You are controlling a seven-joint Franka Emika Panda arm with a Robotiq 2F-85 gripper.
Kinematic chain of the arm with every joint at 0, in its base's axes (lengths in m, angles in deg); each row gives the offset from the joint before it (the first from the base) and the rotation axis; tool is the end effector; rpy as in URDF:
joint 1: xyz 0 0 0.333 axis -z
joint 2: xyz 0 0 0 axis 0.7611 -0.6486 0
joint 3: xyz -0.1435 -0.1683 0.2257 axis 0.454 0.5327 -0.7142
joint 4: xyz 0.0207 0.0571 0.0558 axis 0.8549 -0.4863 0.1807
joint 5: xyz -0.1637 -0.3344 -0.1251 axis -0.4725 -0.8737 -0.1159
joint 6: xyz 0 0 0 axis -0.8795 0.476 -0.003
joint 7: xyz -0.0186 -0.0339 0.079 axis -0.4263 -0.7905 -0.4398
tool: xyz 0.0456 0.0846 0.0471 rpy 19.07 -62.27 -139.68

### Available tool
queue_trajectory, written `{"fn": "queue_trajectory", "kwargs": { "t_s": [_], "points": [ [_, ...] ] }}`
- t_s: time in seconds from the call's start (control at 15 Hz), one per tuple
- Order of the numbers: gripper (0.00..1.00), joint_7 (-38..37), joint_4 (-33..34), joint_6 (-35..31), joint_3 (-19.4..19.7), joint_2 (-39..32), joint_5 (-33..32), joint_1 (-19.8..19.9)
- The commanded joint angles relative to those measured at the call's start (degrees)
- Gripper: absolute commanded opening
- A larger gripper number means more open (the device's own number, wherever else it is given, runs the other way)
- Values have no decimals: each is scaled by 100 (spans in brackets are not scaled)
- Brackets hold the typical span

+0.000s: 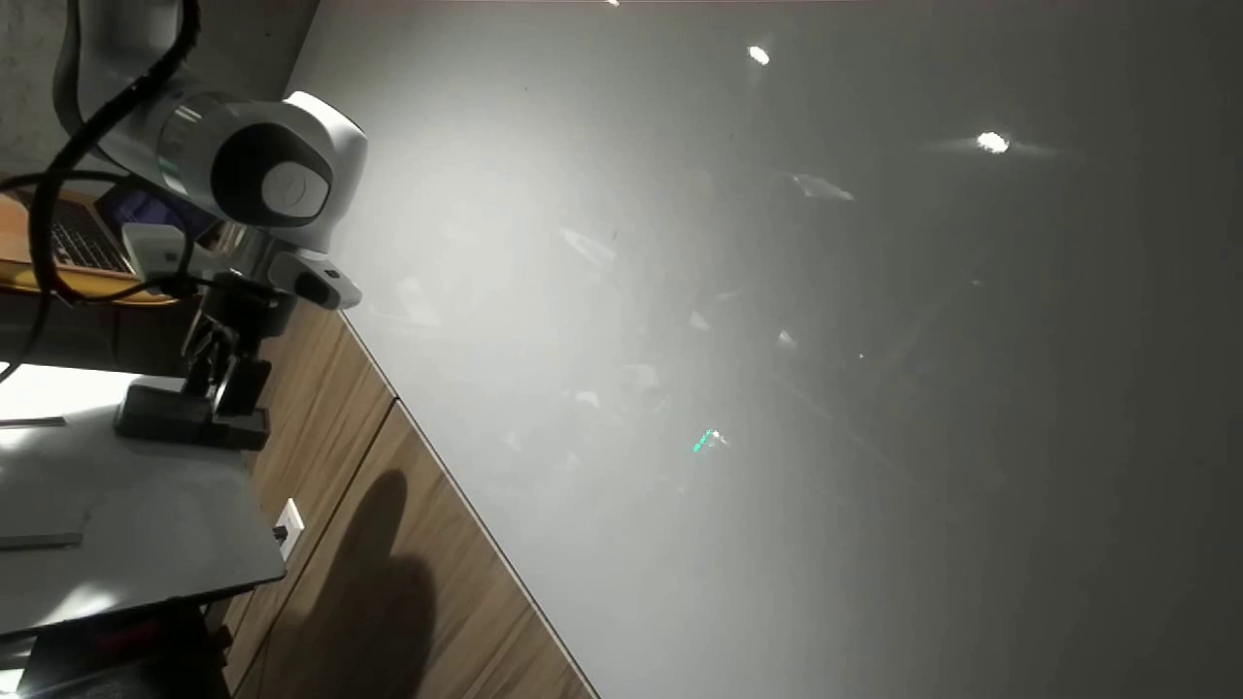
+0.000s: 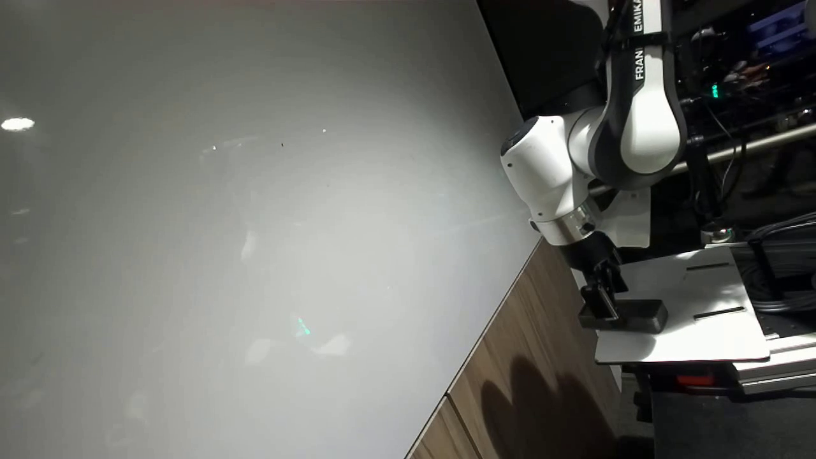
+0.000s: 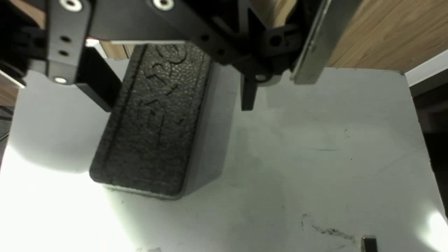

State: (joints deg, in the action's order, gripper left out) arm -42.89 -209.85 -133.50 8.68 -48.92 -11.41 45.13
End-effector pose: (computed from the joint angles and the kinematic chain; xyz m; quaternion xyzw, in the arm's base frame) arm 0.3713 0.0825 0.1866 0.9950 -0.0221 -0.0372 0.0901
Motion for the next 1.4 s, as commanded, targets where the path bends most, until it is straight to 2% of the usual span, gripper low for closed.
{"fn": "queue_trajectory", "kwargs": {
  "t_s": [0.0, 0.2, 0.27, 0.6, 0.93, 1.27, 1.33],
  "points": [
    [56, 78, 99, -87, 165, -72, 101, -116],
    [34, 72, 133, -83, 217, -73, 81, -123],
    [30, 59, 141, -90, 235, -73, 58, -124],
    [29, 227, 265, -91, 488, -94, -135, 5],
    [29, 796, 97, -102, 728, 24, -89, 123],
    [29, 1297, -393, -118, 574, 376, 151, 58],
    [29, 1383, -90, -33, 522, 149, 218, 36]
  ]
}}
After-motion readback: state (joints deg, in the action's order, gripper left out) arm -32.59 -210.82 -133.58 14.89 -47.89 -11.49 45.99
